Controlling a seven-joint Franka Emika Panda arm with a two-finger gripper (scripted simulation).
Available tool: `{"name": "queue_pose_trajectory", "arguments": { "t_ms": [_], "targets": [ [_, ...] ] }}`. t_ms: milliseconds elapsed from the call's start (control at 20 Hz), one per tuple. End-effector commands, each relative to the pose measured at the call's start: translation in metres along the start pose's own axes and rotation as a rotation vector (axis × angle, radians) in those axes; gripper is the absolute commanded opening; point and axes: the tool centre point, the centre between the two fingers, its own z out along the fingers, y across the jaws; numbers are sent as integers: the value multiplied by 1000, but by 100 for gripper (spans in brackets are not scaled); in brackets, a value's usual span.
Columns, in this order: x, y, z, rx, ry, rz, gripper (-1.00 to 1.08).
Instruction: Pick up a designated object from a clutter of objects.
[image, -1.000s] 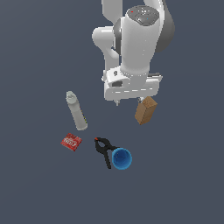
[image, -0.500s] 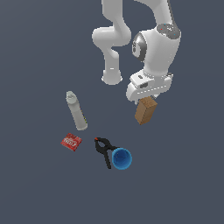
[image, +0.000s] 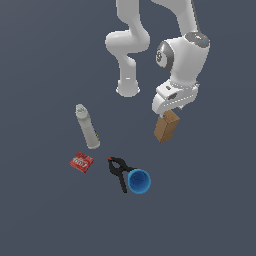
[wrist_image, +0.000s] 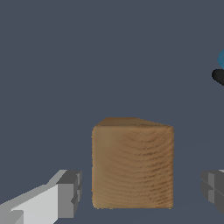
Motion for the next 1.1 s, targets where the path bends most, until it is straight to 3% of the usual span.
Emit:
{"name": "queue_pose_trajectory", "arguments": {
  "t_ms": [0,1000,1050],
  "targets": [
    [0,0,0,0,0,0,100],
    [-1,-2,51,1,1,-4,100],
    [-1,-2,51,1,1,-4,-100]
  ]
}}
